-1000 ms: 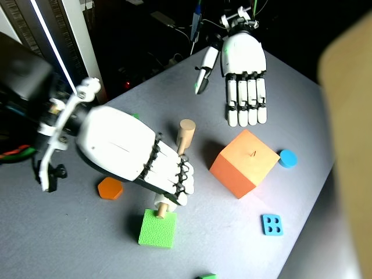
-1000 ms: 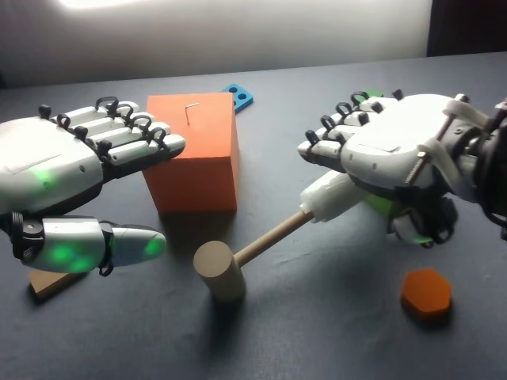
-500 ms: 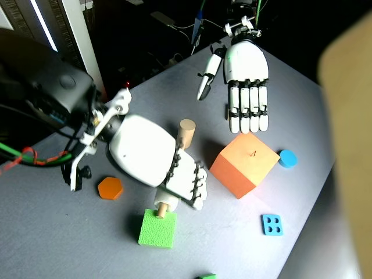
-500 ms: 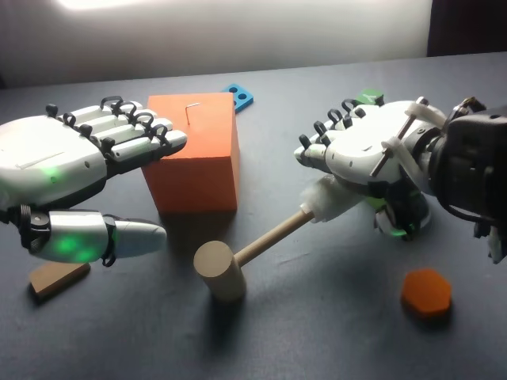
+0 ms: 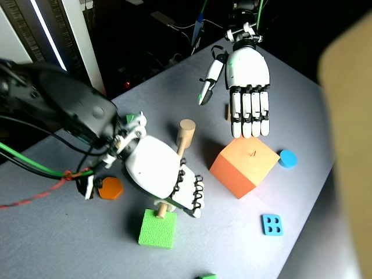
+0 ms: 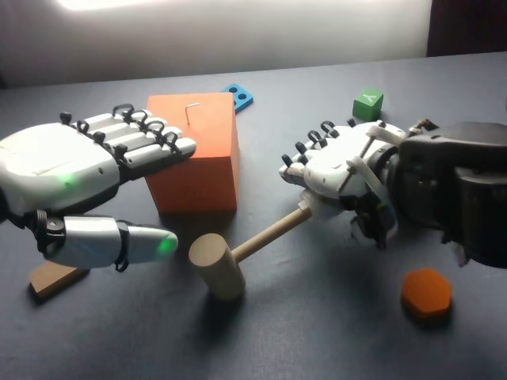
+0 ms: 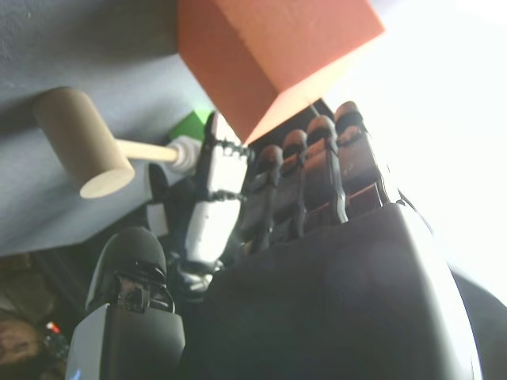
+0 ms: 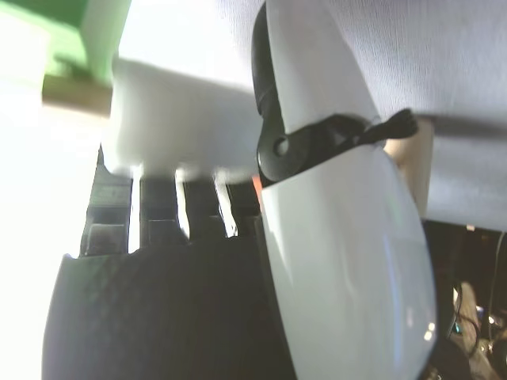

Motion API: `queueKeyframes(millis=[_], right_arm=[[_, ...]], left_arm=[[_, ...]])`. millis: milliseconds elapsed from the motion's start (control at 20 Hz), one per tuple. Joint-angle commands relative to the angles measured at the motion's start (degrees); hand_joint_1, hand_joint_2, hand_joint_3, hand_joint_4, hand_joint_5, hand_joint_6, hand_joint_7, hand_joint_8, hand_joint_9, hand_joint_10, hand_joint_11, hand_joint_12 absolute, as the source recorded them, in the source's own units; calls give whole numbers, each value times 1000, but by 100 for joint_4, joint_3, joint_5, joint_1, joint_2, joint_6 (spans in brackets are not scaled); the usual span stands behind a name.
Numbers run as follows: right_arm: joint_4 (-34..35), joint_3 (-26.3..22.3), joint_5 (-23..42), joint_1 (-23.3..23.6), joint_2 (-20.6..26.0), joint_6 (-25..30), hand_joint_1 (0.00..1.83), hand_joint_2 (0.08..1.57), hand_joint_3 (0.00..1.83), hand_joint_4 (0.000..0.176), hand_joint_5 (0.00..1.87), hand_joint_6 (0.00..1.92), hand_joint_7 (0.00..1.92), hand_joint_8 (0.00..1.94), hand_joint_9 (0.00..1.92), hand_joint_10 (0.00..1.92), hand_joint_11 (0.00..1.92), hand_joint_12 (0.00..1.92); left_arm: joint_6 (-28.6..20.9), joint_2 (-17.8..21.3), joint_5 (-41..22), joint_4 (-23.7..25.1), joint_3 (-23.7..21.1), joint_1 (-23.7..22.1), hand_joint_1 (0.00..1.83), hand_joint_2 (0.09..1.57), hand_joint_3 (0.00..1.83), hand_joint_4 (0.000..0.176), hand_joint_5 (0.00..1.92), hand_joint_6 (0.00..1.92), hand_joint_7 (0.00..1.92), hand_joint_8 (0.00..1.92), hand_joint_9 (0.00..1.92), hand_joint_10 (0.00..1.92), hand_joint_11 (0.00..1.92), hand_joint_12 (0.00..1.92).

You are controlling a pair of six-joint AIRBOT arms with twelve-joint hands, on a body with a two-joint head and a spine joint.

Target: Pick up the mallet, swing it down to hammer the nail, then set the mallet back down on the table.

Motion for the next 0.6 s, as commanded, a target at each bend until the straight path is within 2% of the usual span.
queueKeyframes(millis=[0,300,550], right_arm=[[-227,61,-107,-22,-11,-1,1353,1026,5,0,96,0,69,0,33,0,0,197],[-228,158,-149,-85,-136,-15,1344,1036,2,0,131,5,106,4,66,5,0,247],[-228,158,-118,-93,-167,-49,1330,1033,0,0,200,7,178,7,149,11,0,477]], left_arm=[[0,7,-537,-120,36,-23,0,1221,0,0,37,5,45,6,18,7,0,0],[-10,-29,-537,-121,40,79,0,1222,0,0,59,8,46,3,20,4,10,5],[-11,-71,-537,-169,46,149,0,1228,2,0,49,1,50,3,20,3,4,5]])
